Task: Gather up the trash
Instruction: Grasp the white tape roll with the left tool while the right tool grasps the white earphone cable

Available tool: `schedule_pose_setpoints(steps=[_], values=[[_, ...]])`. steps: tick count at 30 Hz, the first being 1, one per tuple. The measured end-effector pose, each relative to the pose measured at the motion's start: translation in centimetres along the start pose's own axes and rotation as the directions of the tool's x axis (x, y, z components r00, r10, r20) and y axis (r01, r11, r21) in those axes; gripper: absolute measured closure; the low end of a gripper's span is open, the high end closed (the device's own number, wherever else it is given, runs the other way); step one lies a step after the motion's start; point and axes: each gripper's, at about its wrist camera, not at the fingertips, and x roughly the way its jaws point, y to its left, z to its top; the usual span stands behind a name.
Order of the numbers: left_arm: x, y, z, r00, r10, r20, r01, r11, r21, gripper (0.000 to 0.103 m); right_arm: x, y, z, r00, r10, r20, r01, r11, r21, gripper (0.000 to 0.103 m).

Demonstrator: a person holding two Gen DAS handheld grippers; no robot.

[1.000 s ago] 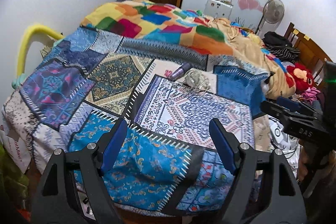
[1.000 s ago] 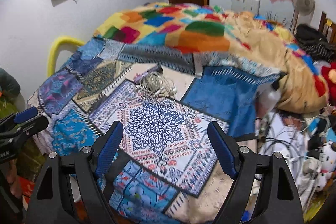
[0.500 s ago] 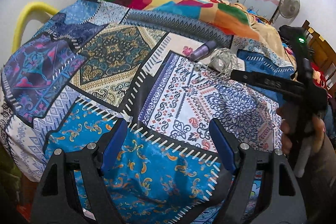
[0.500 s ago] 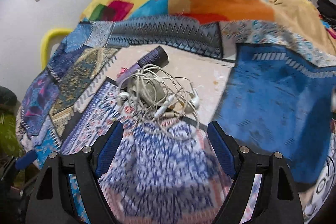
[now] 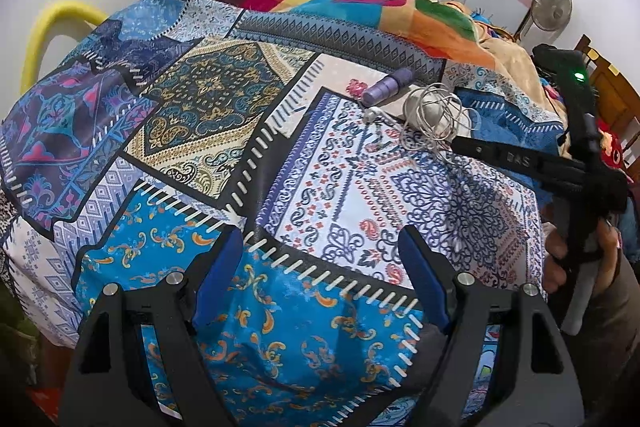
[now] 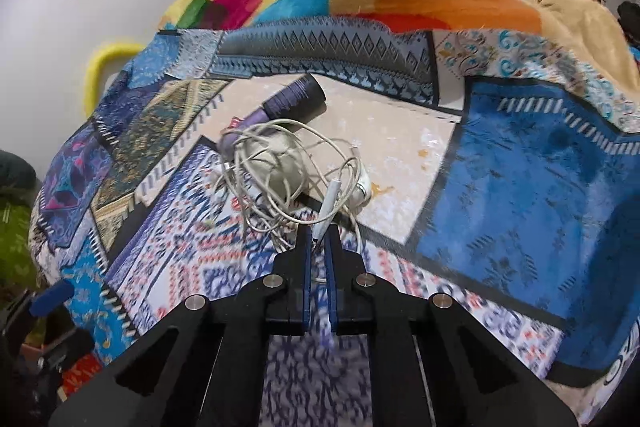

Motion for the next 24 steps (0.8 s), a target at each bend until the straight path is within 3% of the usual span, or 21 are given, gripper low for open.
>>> schedule_pose_setpoints(steps=[9, 21, 24], values=[[-0.8, -2.9, 1.4, 1.0, -0.018, 0.009, 0.017, 0.998, 0.059, 0.024, -6.2, -0.1, -3.1, 0.997, 0.033, 0.067, -0.032, 0.999, -0.026, 0.097], [3.2, -8.3, 5.1, 0.995, -0.096, -0.009, 0.096, 0.984, 0.148, 0.024, -6.4, -4.4, -6.5, 0.999, -0.038, 0.028, 0.036, 0.998, 0.054, 0.097], [5.4, -9.4, 6.4, 0.994, -0.104, -0.028, 0.107, 0.98, 0.166, 0.035, -6.0, -5.3, -6.5, 0.999, -0.033, 0.029, 0.03, 0.996, 0.079, 0.097]])
